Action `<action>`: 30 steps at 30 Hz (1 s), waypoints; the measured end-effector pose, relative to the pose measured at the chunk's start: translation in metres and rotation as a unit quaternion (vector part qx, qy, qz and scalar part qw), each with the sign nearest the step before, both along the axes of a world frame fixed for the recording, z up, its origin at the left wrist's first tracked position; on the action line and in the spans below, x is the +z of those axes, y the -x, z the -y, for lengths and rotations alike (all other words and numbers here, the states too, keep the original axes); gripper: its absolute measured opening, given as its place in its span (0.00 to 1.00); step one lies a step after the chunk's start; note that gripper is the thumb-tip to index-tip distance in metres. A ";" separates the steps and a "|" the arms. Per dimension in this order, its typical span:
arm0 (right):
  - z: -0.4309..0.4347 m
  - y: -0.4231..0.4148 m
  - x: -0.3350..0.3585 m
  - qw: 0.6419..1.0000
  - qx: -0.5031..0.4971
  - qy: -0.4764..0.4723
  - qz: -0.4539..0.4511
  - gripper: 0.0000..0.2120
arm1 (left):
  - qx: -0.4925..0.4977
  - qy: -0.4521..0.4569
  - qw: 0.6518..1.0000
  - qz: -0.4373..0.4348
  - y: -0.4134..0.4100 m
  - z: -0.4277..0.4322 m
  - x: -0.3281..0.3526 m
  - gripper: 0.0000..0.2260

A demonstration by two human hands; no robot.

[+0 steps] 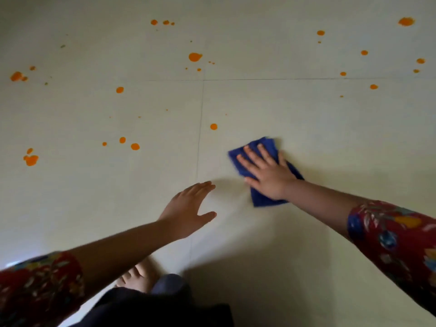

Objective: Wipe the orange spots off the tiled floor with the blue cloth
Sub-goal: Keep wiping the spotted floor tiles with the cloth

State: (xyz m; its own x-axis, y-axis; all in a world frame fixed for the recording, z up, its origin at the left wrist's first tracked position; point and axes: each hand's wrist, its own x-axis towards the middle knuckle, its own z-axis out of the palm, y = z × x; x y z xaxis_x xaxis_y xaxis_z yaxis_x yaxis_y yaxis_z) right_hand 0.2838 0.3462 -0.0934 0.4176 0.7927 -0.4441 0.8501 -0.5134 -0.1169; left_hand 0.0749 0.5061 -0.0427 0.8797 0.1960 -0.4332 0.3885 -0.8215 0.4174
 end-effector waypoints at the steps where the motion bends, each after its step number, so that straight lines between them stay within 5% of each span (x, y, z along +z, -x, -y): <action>1: -0.016 0.019 -0.004 0.997 0.073 -0.011 -0.002 0.31 | 0.019 0.007 1.000 0.018 0.001 -0.016 -0.006 0.31; 4: -0.022 0.050 -0.013 0.975 0.213 -0.058 0.034 0.33 | 0.069 0.029 0.996 0.050 0.009 -0.052 -0.023 0.28; 10: -0.064 0.060 -0.021 0.987 -0.099 -0.089 0.089 0.31 | 0.065 0.014 0.990 0.127 0.030 -0.092 -0.043 0.25; 17: -0.086 0.118 -0.027 0.982 0.112 -0.131 0.083 0.30 | 0.139 0.025 0.972 0.190 0.038 -0.127 -0.054 0.21; 25: -0.190 0.106 -0.034 0.978 -0.083 -0.155 0.113 0.29 | 0.217 -0.019 0.950 0.223 0.059 -0.163 -0.059 0.21; 30: -0.172 0.113 -0.030 0.967 0.180 -0.171 0.064 0.27 | 0.282 -0.049 0.930 0.230 0.065 -0.195 -0.059 0.22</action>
State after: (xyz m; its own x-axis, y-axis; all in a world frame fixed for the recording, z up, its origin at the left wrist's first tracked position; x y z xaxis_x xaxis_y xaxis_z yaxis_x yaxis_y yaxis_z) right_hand 0.1704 0.5183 -0.1237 0.1214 0.9882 -0.0935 0.9854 -0.1313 -0.1087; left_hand 0.0096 0.7009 -0.1017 0.7122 0.7019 0.0090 0.5682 -0.5839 0.5798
